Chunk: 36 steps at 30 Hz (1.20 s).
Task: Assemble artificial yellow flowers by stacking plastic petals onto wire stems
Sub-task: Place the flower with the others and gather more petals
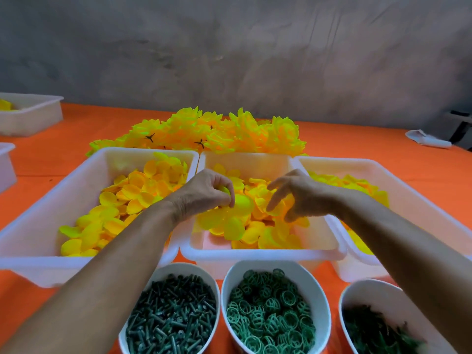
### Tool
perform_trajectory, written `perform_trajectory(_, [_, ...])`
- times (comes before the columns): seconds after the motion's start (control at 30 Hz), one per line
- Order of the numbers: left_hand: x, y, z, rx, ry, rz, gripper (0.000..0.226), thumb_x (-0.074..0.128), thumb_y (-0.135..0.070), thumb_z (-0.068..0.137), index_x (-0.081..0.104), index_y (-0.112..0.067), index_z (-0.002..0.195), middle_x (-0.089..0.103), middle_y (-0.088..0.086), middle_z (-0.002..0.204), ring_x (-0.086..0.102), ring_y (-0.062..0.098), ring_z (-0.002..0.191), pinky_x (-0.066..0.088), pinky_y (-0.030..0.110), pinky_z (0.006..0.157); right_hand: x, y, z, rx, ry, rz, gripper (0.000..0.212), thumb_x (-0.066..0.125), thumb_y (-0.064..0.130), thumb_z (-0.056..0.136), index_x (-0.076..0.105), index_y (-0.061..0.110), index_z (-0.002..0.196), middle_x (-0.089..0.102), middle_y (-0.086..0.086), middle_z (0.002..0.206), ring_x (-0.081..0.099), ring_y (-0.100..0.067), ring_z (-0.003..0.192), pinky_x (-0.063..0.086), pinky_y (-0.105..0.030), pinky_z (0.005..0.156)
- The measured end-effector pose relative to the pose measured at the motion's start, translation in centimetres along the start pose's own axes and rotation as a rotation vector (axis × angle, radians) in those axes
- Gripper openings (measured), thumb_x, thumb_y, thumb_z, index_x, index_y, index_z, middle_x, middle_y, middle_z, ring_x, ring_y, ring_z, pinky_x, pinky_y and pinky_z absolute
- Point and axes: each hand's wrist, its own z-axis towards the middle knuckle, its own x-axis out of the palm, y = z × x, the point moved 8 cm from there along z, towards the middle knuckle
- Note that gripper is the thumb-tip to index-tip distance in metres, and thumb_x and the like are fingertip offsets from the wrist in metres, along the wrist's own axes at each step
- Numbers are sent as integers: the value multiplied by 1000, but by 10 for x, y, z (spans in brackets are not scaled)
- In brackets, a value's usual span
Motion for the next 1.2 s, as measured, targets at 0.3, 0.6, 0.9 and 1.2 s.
perform_trajectory(0.3, [12,6,0,-12,170,94,19,52,-19,56,71,-20,59,56,-11,50,45,-1,49,36,14,53,17,21,8,-96,9,-358,20,73,33,77,73,26,96,32,7,152,12,-24,142,24,-39,104])
perform_trajectory(0.6, [7,13,5,-28,99,61,17,54,-20,55,69,-22,60,62,-10,55,51,3,52,43,23,60,-43,2,3,30,-260,317,13,72,6,79,65,16,75,64,-5,80,61,-21,78,47,-30,71])
perform_trajectory(0.9, [-6,15,9,20,-53,-4,16,61,-25,64,70,-20,76,70,0,78,62,7,66,52,20,56,-29,-8,9,133,-568,939,30,71,-10,73,55,14,63,57,-8,62,52,-14,50,41,-28,52])
perform_trajectory(1.2, [-28,16,7,20,-314,-137,51,73,-46,64,52,-15,99,60,7,100,63,22,84,56,33,51,1,5,16,11,-583,1164,26,67,-17,73,57,7,68,58,-6,58,51,0,45,42,-15,46])
